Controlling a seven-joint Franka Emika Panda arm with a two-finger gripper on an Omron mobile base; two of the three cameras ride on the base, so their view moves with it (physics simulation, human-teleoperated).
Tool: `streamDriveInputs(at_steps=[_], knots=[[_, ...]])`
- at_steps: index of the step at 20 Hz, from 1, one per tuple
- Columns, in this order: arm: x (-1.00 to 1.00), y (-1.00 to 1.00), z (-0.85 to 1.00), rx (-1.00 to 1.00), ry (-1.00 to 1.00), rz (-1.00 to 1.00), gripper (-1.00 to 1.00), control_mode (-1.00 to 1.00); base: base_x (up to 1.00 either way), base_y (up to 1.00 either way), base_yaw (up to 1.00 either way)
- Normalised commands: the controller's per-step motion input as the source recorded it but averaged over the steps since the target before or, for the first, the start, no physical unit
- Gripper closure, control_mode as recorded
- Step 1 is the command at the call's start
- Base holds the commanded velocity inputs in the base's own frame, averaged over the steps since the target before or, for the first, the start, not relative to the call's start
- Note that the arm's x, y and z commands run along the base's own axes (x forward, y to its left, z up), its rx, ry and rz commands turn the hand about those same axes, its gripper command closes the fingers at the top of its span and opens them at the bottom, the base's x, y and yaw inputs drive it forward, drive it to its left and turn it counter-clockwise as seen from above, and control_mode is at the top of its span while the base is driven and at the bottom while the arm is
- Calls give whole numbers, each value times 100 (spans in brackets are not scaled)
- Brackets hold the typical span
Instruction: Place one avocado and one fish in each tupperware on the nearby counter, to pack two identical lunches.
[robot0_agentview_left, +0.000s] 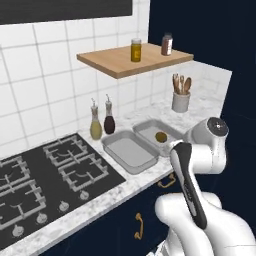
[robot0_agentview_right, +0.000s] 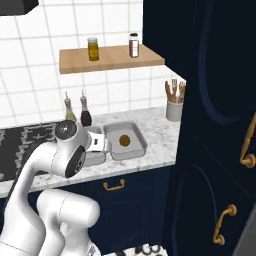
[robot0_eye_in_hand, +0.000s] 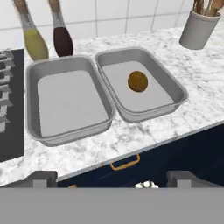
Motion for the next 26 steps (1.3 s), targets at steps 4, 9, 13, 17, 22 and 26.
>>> streamDriveInputs(at_steps=[4,9,13,17,22,26], knots=[[0,0,0,0,0,0,-100,100,-99,-24,-33],[0,0,0,0,0,0,-100,100,-45,-69,-49],[0,0,0,0,0,0,-100,100,-28,-80,-49],[0,0,0,0,0,0,-100,100,-11,-67,-54],[0,0,0,0,0,0,-100,100,-4,-53,-56],[0,0,0,0,0,0,-100,100,0,-31,-61]])
